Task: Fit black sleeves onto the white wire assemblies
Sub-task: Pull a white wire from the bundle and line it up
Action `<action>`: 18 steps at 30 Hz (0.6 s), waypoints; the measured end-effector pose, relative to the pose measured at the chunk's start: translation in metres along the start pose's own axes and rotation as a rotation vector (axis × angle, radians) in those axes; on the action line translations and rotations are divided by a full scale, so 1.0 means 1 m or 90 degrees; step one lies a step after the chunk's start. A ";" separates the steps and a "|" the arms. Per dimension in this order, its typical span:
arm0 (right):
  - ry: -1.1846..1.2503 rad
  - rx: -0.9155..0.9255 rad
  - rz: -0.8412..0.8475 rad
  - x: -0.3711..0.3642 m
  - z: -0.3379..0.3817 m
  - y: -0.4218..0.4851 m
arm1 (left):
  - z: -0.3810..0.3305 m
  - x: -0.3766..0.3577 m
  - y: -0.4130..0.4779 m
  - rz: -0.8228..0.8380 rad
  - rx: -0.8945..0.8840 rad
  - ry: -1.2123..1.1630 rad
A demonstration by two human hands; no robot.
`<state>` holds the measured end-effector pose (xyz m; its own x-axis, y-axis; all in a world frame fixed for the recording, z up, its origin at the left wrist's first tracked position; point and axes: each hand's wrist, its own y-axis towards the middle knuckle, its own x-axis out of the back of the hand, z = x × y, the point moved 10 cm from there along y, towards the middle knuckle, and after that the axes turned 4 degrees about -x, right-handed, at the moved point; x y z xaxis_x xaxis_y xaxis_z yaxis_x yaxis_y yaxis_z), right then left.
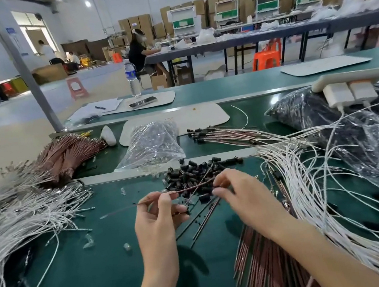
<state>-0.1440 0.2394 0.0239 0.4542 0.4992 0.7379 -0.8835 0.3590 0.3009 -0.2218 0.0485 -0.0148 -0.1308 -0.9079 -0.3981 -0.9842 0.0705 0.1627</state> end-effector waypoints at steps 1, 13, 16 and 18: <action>0.144 -0.058 -0.031 0.012 -0.014 -0.005 | 0.002 -0.003 -0.003 0.009 0.015 -0.018; 1.148 -0.373 -0.078 0.003 -0.064 -0.042 | 0.007 -0.048 -0.027 0.190 0.012 0.081; 1.143 -0.369 -0.059 0.000 -0.061 -0.041 | 0.006 -0.051 -0.029 0.198 -0.003 0.105; 1.131 -0.362 -0.037 -0.002 -0.058 -0.040 | 0.005 -0.051 -0.028 0.197 -0.014 0.118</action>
<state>-0.1030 0.2700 -0.0244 0.3819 0.4779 -0.7911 -0.8954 0.4033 -0.1886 -0.1877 0.0950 -0.0037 -0.3965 -0.9045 -0.1568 -0.8980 0.3467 0.2709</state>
